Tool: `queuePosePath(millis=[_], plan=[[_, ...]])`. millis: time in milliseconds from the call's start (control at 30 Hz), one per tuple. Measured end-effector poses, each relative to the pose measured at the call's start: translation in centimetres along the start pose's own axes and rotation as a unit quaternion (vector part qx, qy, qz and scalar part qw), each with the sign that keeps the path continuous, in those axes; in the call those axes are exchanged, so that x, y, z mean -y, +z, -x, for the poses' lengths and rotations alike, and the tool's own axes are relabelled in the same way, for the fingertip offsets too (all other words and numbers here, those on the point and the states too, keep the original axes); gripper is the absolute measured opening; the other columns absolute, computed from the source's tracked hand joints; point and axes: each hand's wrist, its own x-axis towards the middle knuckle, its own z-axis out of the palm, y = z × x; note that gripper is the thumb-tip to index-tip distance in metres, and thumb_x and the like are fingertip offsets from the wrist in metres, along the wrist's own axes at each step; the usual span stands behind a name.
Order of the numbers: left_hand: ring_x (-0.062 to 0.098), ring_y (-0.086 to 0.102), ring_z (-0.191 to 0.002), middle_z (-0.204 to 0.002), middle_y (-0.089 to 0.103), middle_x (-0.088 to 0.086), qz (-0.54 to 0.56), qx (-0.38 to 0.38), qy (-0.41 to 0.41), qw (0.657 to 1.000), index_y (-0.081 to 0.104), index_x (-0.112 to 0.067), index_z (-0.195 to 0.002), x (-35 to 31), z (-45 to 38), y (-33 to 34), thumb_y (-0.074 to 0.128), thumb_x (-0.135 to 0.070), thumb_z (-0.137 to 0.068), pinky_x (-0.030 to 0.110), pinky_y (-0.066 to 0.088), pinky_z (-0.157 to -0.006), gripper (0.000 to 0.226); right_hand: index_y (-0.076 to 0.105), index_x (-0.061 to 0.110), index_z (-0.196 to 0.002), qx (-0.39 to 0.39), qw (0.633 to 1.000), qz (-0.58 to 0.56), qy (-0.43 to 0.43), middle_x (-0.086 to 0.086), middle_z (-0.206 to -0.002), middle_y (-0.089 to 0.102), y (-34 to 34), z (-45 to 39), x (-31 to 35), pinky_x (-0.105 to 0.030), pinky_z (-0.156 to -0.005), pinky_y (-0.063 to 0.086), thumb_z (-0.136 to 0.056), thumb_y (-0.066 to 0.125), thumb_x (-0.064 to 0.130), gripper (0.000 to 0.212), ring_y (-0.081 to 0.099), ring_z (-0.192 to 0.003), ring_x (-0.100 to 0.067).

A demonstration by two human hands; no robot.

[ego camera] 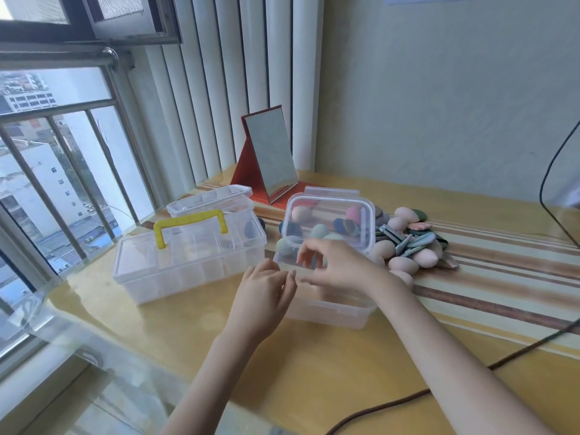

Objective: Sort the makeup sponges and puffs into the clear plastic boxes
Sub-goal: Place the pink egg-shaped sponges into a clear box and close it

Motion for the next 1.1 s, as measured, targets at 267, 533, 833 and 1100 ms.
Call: queuePosePath(millis=[267,533,833,1100], plan=[[0.016,0.054,-0.056,-0.043,0.046,-0.008,-0.176,-0.065,0.009,0.982,0.05,-0.019,-0.044,-2.0,1.0,-0.8,0.035,-0.031,-0.093,0.028,0.022,-0.062,0.053,0.061,0.033,-0.117,0.07,0.98,0.187,-0.003,0.001,-0.12,0.051,0.5,-0.4,0.2,-0.034,-0.088,0.044,-0.081,0.066,0.016,0.04,0.047,-0.111,-0.02],[0.021,0.058,-0.055,-0.056,0.061,-0.001,-0.227,0.037,-0.027,0.973,0.061,-0.023,-0.095,-3.7,-1.0,-2.2,0.052,-0.046,-0.086,0.029,0.032,-0.068,0.026,0.066,0.035,-0.109,-0.091,0.943,-0.321,0.012,0.0,-0.118,0.056,-0.9,1.1,-0.5,-0.04,-0.083,0.056,-0.076,0.062,0.004,0.045,0.061,-0.096,-0.015],[0.021,0.069,-0.077,-0.092,0.071,0.007,0.54,0.13,-0.313,0.77,0.056,-0.011,-0.113,-6.9,-6.8,-1.8,0.042,-0.01,-0.095,0.029,0.057,-0.065,0.023,0.054,0.015,-0.107,-0.135,0.926,-0.354,-0.007,0.004,-0.104,0.071,-2.2,1.0,-1.6,-0.022,-0.077,0.049,-0.078,0.079,0.01,0.039,0.064,-0.096,0.0],[0.021,0.072,-0.084,-0.092,0.069,0.005,0.456,0.172,-0.376,0.788,0.052,-0.014,-0.102,-6.7,-6.2,0.8,0.042,-0.009,-0.094,0.037,0.049,-0.089,0.015,0.068,0.026,-0.094,-0.161,0.94,-0.298,0.044,0.007,-0.09,0.069,-3.9,1.6,-6.1,-0.026,-0.072,0.053,-0.095,0.054,0.001,0.029,0.062,-0.078,-0.018]])
